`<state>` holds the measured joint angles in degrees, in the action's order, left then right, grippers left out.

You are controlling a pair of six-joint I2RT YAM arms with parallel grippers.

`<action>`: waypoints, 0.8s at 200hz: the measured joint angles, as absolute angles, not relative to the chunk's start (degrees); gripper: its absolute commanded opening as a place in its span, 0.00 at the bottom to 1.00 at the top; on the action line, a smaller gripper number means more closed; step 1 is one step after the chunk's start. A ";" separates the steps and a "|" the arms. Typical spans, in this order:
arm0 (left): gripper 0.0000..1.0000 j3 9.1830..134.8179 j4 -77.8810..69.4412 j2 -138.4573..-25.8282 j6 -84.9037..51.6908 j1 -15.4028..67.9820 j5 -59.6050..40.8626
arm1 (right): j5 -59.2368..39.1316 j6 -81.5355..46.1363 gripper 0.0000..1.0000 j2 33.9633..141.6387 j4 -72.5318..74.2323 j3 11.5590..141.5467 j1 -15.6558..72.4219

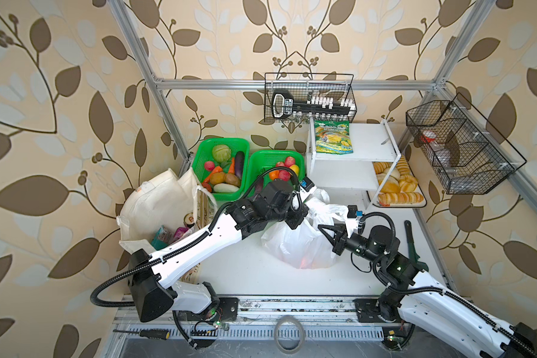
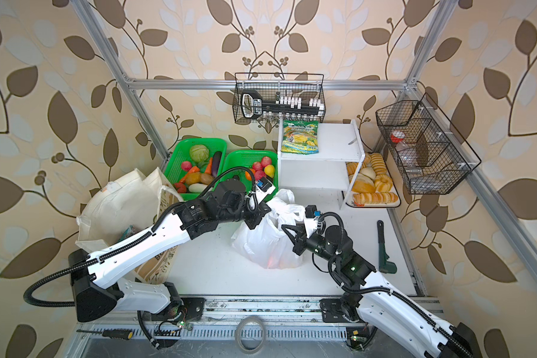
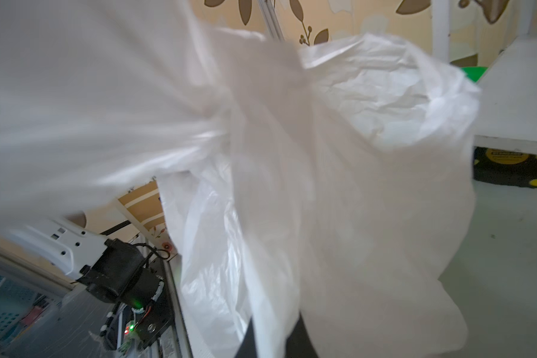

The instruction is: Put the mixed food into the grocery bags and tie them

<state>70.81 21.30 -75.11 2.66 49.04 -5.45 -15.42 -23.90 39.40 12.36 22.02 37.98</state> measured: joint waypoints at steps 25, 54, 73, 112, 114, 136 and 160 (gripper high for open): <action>0.00 66.72 14.59 -72.90 1.41 49.06 -3.51 | -18.26 -24.21 0.07 39.86 12.38 22.09 39.35; 0.00 62.67 6.92 -71.72 -0.73 49.10 -2.42 | -19.70 -23.35 0.11 42.06 11.57 23.73 42.46; 0.00 59.18 0.95 -70.85 -1.80 49.10 -2.68 | -19.92 -22.31 0.29 43.29 10.52 25.28 44.12; 0.00 53.65 -8.29 -68.77 -1.69 49.10 -4.67 | -18.31 -16.78 0.63 41.78 3.77 28.03 44.47; 0.00 53.25 -8.82 -68.58 -1.65 49.10 -4.71 | -18.13 -16.62 0.63 41.34 3.16 28.14 44.40; 0.00 48.69 -14.61 -66.48 -1.45 49.10 -4.56 | -15.53 -13.15 0.67 34.79 -0.91 28.77 43.38; 0.00 46.22 -18.85 -65.95 -1.17 49.08 -4.45 | -12.99 -10.94 0.64 27.59 -4.40 30.13 41.06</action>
